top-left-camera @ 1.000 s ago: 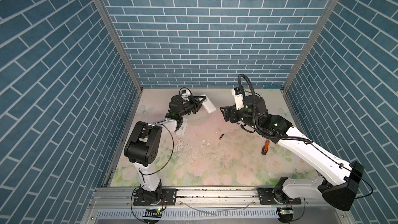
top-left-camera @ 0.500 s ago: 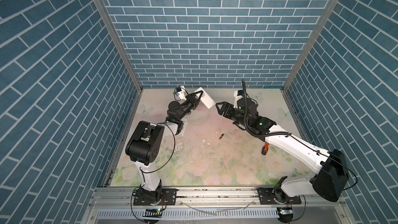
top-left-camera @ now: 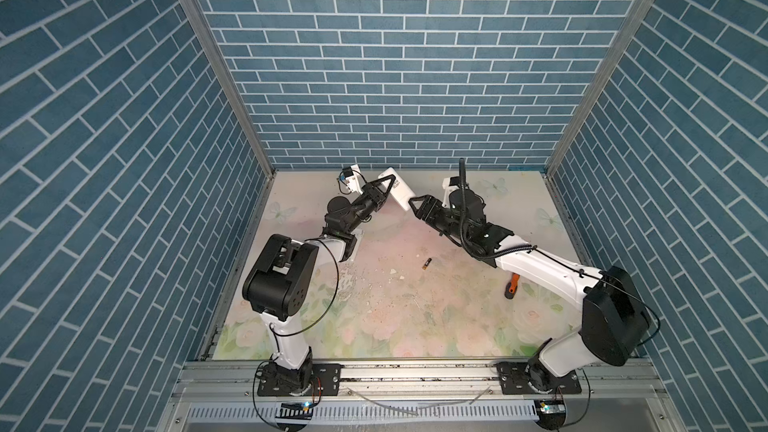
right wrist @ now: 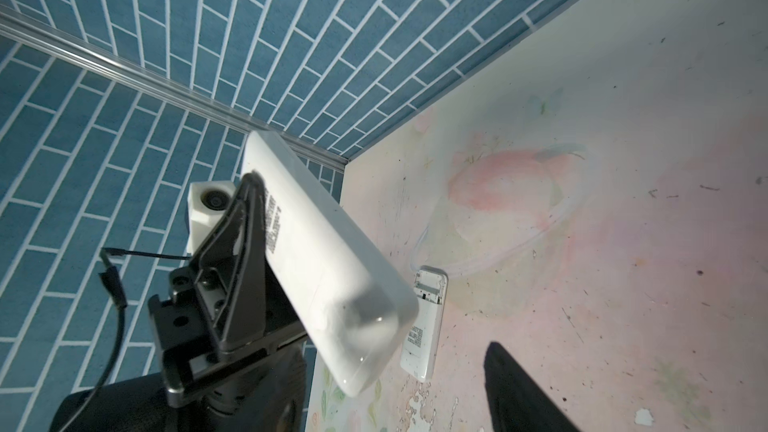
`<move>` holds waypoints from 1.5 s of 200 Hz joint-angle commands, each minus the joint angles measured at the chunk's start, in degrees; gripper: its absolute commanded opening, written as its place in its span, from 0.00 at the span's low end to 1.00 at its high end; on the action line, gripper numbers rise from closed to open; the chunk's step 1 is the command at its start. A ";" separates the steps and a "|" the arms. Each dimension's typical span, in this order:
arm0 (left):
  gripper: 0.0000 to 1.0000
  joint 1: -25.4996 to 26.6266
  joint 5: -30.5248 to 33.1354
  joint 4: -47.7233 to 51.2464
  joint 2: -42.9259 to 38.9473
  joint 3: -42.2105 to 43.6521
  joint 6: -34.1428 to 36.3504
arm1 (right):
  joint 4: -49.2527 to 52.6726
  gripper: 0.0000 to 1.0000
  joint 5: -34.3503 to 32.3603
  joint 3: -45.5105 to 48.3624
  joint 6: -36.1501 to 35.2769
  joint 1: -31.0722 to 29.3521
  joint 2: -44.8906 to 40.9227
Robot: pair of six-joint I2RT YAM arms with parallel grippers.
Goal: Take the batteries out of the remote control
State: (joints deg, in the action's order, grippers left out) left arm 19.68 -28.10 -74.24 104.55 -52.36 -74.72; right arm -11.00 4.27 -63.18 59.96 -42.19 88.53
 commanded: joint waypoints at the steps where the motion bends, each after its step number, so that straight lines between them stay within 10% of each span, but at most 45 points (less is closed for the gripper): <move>1: 0.00 0.44 -0.38 -2.05 -1.98 -0.63 1.31 | -3.36 0.66 2.75 -3.76 1.99 0.10 0.67; 300: 0.00 1.64 -0.21 -4.68 -1.51 -0.02 -0.23 | -6.04 0.38 3.71 -4.53 2.53 1.11 2.61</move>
State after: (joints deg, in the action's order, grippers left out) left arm 20.86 -26.79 -75.83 104.36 -52.36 -76.07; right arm -15.92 8.14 -65.08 63.24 -41.30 90.87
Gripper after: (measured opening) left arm 0.195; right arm 0.394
